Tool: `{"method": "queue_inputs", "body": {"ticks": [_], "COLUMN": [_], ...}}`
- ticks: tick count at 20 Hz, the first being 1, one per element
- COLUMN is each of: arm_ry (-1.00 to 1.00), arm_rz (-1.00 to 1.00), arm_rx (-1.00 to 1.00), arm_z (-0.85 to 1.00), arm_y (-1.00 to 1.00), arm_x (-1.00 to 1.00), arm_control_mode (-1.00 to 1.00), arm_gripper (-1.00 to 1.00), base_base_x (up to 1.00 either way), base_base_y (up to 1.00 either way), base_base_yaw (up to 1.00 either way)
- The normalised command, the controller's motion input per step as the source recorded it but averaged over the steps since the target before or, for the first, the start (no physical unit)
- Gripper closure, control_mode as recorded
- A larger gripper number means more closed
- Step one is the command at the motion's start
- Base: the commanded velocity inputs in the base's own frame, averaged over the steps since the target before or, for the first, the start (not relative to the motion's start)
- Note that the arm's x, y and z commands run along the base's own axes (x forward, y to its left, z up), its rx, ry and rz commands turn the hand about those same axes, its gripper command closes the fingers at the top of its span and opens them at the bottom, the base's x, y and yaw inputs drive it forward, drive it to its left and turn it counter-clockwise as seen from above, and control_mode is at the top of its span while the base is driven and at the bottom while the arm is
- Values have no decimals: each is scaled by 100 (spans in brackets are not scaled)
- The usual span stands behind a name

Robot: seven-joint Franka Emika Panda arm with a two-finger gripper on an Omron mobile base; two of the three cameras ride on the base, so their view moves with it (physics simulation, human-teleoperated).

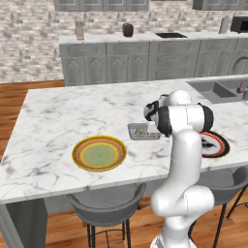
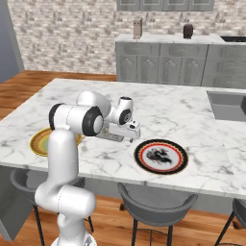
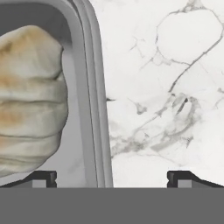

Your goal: Place two dumplings into each of the tupperware containers and then place the containers in the fridge.

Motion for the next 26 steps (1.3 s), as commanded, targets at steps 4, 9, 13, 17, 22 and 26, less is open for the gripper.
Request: {"method": "queue_inputs", "body": {"ticks": [4, 9, 13, 17, 22, 26], "arm_ry": [0, 0, 2, 0, 0, 0], "arm_rz": [0, 0, 0, 0, 0, 0], "arm_rx": [0, 0, 0, 0, 0, 0], "arm_z": [-18, -4, -2, 0, 0, 0], "arm_y": [0, 0, 0, 0, 0, 0], "arm_x": [0, -22, -24, -3, 0, 0], "arm_control_mode": [-100, -100, -100, -100, -100, -100], "arm_gripper": [-100, -100, -100, -100, -100, -100], "base_base_x": [0, 0, 0, 0, 0, 0], "base_base_y": [0, 0, 0, 0, 0, 0], "base_base_yaw": [0, 0, 0, 0, 0, 0]}}
